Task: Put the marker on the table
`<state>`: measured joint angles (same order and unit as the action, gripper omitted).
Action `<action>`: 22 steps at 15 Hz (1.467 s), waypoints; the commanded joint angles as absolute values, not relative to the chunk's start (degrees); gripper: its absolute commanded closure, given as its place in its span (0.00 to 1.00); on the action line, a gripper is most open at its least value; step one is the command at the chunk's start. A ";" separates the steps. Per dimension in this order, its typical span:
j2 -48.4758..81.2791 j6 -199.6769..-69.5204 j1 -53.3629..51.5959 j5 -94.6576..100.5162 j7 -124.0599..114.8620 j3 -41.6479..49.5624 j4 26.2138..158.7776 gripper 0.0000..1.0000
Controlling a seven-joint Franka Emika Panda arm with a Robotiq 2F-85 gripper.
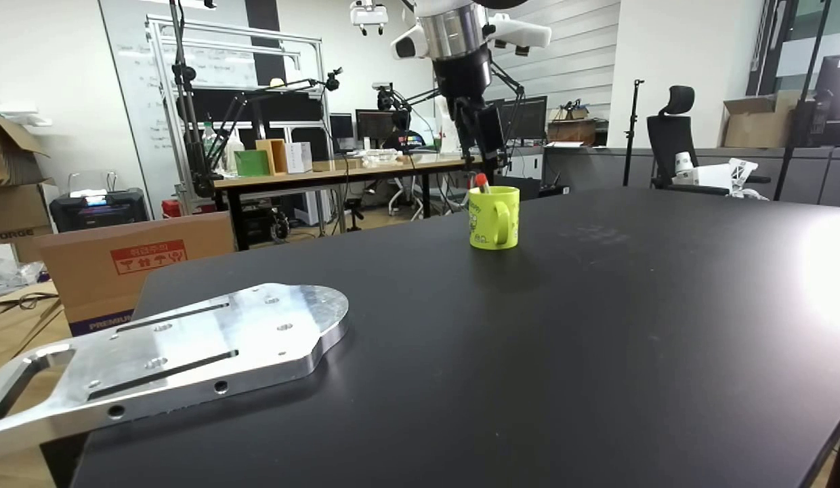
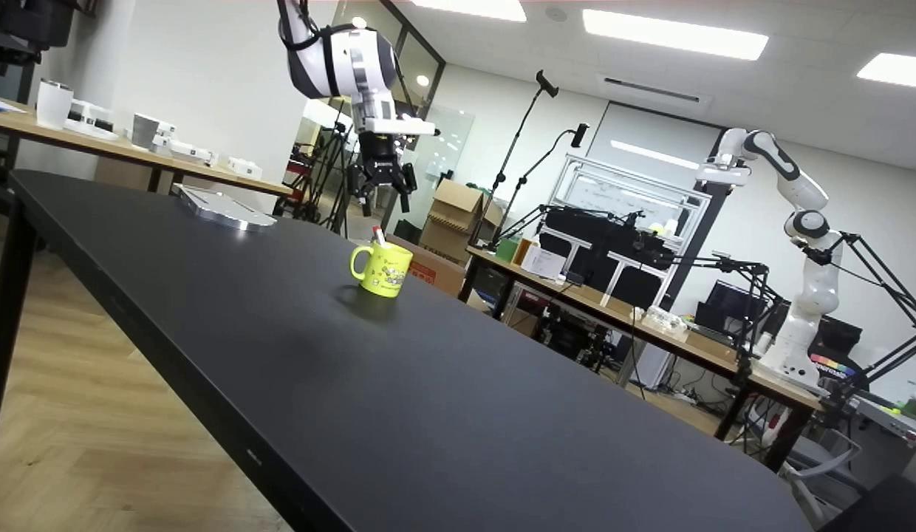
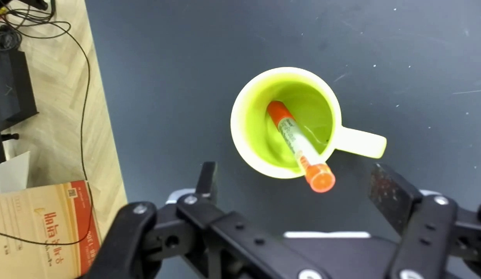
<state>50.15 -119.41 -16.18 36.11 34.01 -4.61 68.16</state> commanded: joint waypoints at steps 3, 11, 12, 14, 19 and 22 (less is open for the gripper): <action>55.26 -116.44 -16.40 34.25 35.44 -4.34 61.91 0.00; 58.37 -113.33 -16.80 31.16 35.22 -3.73 57.42 0.61; 58.54 -112.90 -16.88 30.74 35.27 -3.63 56.89 0.67; 58.53 -112.00 -16.96 29.98 35.13 -3.47 56.20 0.81; 56.95 -108.66 -16.55 27.06 34.68 -3.43 54.50 0.95; 54.19 -106.48 -15.67 26.76 34.02 -4.12 54.03 0.95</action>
<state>56.42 -109.89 -15.98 27.94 34.53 -4.06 55.87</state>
